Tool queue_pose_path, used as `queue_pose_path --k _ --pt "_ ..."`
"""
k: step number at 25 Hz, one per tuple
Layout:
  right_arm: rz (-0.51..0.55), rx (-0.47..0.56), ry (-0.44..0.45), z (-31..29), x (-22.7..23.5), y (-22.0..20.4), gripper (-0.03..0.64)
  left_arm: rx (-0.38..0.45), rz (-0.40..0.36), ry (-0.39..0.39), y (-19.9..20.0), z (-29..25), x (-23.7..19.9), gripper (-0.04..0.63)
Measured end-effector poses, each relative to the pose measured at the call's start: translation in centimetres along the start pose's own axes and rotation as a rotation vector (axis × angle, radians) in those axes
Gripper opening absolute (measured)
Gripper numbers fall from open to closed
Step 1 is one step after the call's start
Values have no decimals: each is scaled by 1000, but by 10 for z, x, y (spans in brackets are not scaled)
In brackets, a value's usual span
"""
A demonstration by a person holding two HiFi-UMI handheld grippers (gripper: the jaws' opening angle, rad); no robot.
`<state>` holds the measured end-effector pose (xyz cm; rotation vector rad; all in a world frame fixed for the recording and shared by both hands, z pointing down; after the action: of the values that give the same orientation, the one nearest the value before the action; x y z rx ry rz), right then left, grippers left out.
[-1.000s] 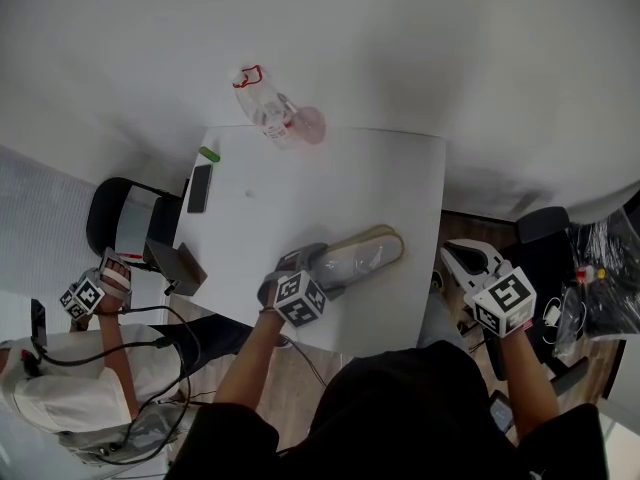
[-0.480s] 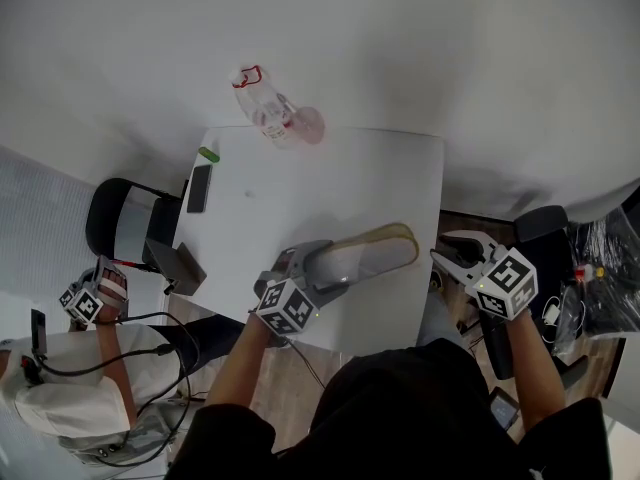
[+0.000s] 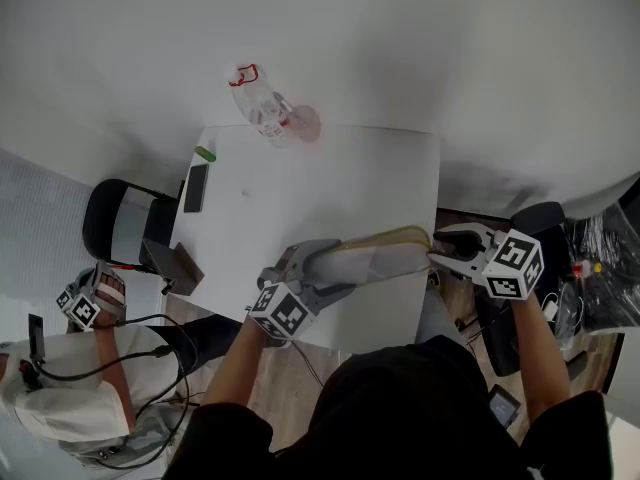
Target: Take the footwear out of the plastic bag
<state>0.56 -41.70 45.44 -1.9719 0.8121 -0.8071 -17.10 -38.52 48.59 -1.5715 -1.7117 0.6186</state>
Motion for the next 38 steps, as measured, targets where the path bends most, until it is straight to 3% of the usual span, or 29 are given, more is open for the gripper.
queue_pose_path --k 6,12,17,19,26,31,36,38 --pt "-91 -23 97 3 1 -3 169 46 -41 -12 13 3 1 393" --pt "-162 -68 126 0 6 -9 170 64 -66 -11 18 4 0 388" --pt "-175 -89 222 0 -7 -6 162 67 -68 -24 16 4 1 385" --pt "-169 -95 239 -1 -10 -4 108 63 -74 -29 15 6 1 385" --pt "-180 -97 304 -4 -24 2 103 56 -82 -47 13 5 2 385" --pt "10 -216 220 -14 -28 -14 91 20 -98 -67 11 -7 8 385" --pt "27 -200 209 -10 -29 -12 69 7 -78 -93 2 -13 11 381" --pt "55 -216 196 -6 -26 -15 67 -1 -70 -74 -1 -11 8 318"
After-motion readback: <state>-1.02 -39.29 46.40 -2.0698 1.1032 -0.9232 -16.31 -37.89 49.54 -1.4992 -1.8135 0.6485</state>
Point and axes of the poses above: the fingertips, and each gripper's own axes: z backward along the fingers, x to its right, y out of its top, the point moved 2 cm from there along z, backward along the fingers, and after that the axes turned 13 degrees about -y, right-handed, at the moved point
